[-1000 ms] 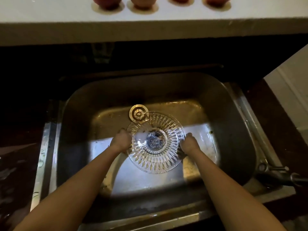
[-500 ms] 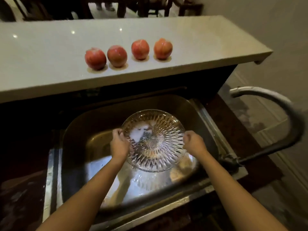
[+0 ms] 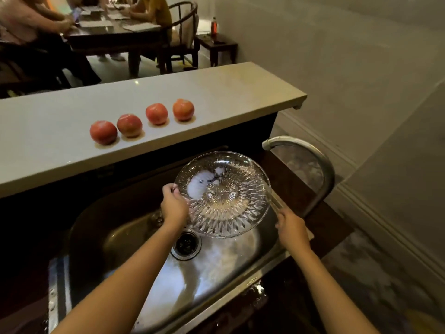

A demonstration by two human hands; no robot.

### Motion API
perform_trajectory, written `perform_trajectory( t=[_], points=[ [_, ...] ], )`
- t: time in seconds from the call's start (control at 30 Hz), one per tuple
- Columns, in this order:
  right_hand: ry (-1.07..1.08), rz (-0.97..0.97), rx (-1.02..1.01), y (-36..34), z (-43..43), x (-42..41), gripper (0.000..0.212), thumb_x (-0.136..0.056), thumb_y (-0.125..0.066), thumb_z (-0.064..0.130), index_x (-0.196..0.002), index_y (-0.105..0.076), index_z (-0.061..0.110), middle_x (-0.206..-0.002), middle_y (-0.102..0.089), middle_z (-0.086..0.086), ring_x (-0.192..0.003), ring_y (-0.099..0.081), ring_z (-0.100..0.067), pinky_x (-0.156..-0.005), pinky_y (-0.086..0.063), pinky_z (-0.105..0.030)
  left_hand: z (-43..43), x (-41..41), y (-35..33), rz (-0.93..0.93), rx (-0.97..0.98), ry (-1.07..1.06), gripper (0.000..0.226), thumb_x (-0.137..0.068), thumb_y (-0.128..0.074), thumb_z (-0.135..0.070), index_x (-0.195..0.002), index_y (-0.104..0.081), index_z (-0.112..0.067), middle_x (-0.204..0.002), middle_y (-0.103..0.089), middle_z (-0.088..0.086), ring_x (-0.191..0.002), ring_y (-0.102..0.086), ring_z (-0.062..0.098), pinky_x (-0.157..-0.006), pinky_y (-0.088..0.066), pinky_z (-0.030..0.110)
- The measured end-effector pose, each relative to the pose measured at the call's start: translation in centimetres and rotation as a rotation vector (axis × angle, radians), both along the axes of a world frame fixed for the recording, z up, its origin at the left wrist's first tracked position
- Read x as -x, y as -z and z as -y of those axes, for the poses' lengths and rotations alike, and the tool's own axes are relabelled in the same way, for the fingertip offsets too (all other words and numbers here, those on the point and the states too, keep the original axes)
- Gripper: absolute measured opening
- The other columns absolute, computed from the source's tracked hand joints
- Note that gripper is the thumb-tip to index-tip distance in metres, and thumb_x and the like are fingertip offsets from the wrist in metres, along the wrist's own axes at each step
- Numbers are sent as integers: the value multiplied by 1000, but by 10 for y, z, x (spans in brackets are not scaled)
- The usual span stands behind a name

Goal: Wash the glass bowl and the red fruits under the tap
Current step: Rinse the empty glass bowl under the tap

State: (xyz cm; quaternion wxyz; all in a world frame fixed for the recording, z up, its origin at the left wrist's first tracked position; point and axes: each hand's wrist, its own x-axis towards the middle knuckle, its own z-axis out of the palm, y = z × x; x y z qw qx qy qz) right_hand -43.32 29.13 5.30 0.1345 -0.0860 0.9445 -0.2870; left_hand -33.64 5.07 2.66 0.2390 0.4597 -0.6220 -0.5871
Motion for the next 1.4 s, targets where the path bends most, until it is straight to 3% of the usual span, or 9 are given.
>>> perform_trajectory(
  t=[0.13,0.33,0.67,0.77,0.97,1.07,1.17,1.27,1.4],
  points=[
    [186,45,311,15,3,2,30,-99,-37,13,-112,-61,-1,-93,-65,-16,-74,-60,-29,-78,-51,-46,-7,10,-5,17,48,43,16,-100,-29,-24,-110,-41,-24,-88,-57,16,-45,-55,20,-34,-40,23],
    [278,74,315,18,10,10,29,-96,-41,14,-73,-59,10,-70,-59,-8,-63,-55,-20,-66,-42,-33,-11,19,-7,-11,14,55,18,-100,-29,-22,-113,-41,-20,-76,-55,13,-43,-51,19,-32,-39,22],
    [209,63,256,14,10,18,36,-98,-33,16,-93,-62,-4,-78,-66,-20,-72,-64,-34,-77,-54,-47,-9,24,-4,31,92,95,16,-100,-30,-23,-110,-41,-19,-90,-54,12,-54,-52,21,-39,-45,27],
    [224,28,361,-1,9,18,36,-101,-29,28,-110,-59,10,-77,-64,-2,-57,-61,-17,-61,-57,-38,-6,25,0,44,117,112,16,-99,-31,-23,-111,-42,-20,-101,-56,16,-68,-57,28,-56,-56,38],
    [256,308,607,-30,27,20,37,-99,-28,44,-108,-51,17,-78,-70,-3,-43,-44,-11,-33,-33,-17,-8,34,6,22,56,108,26,-98,-36,-24,-121,-44,-17,-97,-54,11,-51,-49,16,-31,-38,15],
    [246,240,694,-30,36,19,37,-101,-27,33,-105,-52,6,-61,-70,-6,-42,-39,-14,-42,-31,-24,-10,40,5,246,327,261,47,-97,-38,-29,-139,-29,-13,-125,-50,22,-86,-62,28,-66,-53,28],
    [250,126,679,-29,40,20,34,-100,-27,35,-93,-54,15,-62,-70,-9,-37,-42,-6,-47,-33,-26,-10,44,7,569,728,439,62,-95,-30,-41,-147,-9,-15,-155,-14,16,-138,-25,34,-112,-25,49],
    [274,95,660,-30,43,25,36,-100,-27,36,-91,-54,13,-57,-69,-4,-41,-46,-7,-51,-36,-29,-27,46,8,573,877,698,66,-93,-16,-57,-148,0,-25,-157,8,3,-145,8,23,-114,9,44],
    [270,59,605,-30,47,24,48,-100,-26,37,-95,-60,4,-64,-66,1,-68,-61,-19,-70,-48,-39,-80,54,2,293,781,1004,59,-95,-16,-53,-146,3,-32,-151,20,-8,-143,17,16,-115,12,41]
  ],
)
